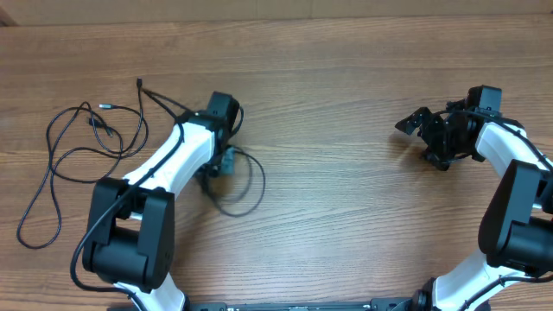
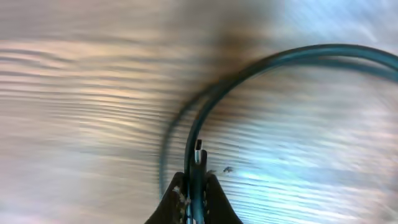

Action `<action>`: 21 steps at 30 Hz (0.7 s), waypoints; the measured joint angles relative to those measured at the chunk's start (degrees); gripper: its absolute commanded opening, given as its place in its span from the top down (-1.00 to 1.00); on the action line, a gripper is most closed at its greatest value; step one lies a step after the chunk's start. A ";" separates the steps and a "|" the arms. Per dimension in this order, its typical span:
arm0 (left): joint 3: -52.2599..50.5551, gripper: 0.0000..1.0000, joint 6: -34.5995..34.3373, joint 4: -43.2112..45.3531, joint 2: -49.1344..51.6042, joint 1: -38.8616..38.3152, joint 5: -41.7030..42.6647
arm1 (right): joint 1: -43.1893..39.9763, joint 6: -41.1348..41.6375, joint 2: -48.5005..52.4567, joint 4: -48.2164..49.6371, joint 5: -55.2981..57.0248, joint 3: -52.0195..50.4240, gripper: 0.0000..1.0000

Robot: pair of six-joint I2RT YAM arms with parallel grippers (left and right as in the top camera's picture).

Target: Untangle cables

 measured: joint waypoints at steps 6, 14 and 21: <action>7.23 0.91 -4.04 -3.43 -3.78 0.00 -20.04 | 0.00 0.00 0.00 0.00 -0.02 0.00 -1.00; 14.93 0.91 -4.76 -0.11 -6.43 2.25 -42.99 | 0.02 0.00 0.00 0.02 0.00 0.00 -1.00; 15.26 0.92 -5.42 0.22 -6.58 9.51 -42.97 | 0.02 0.02 0.00 -0.02 -0.04 0.00 -1.00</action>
